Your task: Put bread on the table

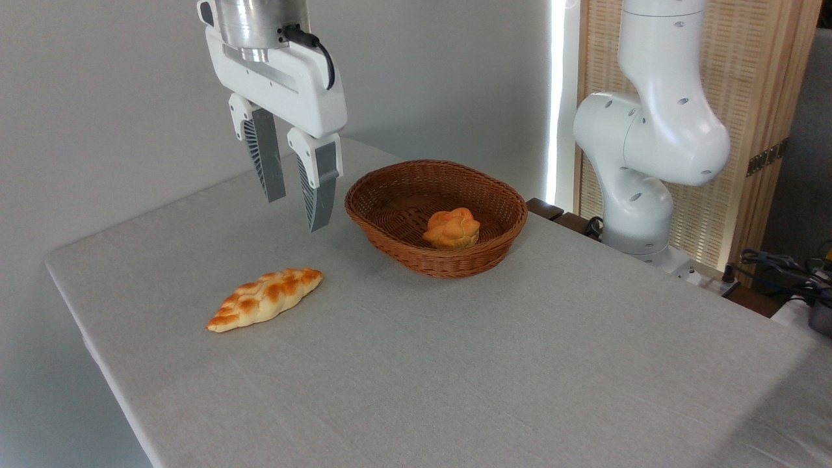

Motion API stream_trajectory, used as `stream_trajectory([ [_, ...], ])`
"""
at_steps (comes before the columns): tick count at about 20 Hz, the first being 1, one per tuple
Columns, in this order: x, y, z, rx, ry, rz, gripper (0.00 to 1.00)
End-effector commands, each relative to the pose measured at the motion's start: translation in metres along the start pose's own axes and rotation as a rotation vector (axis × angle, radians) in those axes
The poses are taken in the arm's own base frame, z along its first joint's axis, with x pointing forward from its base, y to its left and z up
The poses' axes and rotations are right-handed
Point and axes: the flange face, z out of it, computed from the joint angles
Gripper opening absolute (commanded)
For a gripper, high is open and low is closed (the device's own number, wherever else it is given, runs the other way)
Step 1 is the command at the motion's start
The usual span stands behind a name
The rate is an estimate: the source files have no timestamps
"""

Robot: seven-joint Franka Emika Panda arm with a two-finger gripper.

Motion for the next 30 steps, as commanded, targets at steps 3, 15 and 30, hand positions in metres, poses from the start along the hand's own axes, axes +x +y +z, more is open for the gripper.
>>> stream_trajectory([
  [3, -0.005, -0.011, -0.009, -0.019, -0.043, 0.073, 1.00],
  [15, -0.016, -0.024, -0.015, -0.012, -0.036, 0.032, 1.00],
  [30, -0.016, -0.022, -0.016, -0.010, -0.036, 0.024, 1.00],
])
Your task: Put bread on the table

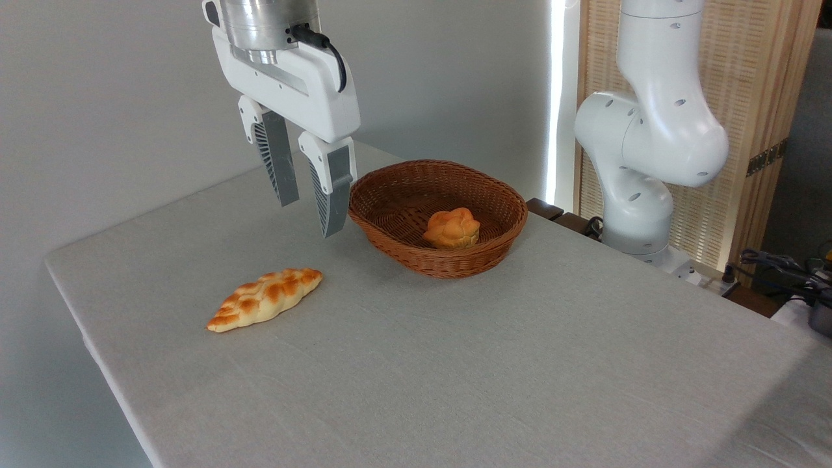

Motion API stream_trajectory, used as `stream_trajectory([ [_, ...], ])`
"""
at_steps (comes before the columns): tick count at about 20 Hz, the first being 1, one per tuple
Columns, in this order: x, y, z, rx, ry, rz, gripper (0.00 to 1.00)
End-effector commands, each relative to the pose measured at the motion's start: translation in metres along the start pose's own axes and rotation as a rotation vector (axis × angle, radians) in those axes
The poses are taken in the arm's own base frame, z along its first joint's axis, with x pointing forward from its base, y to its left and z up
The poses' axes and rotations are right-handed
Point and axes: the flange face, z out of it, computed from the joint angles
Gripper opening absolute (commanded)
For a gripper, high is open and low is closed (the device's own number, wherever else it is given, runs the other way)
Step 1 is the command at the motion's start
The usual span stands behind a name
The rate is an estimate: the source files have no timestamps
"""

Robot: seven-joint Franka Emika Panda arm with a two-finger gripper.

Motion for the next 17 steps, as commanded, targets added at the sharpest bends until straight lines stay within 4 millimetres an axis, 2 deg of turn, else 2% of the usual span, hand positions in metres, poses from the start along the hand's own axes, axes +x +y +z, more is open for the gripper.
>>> stream_trajectory([
  [1, -0.0007, 0.0020, -0.0056, 0.011, -0.023, 0.004, 1.00],
  [4, 0.0000, 0.0023, -0.0043, 0.056, -0.060, 0.017, 1.00],
  [17, 0.0005, 0.0023, -0.0033, 0.059, -0.064, 0.011, 1.00],
])
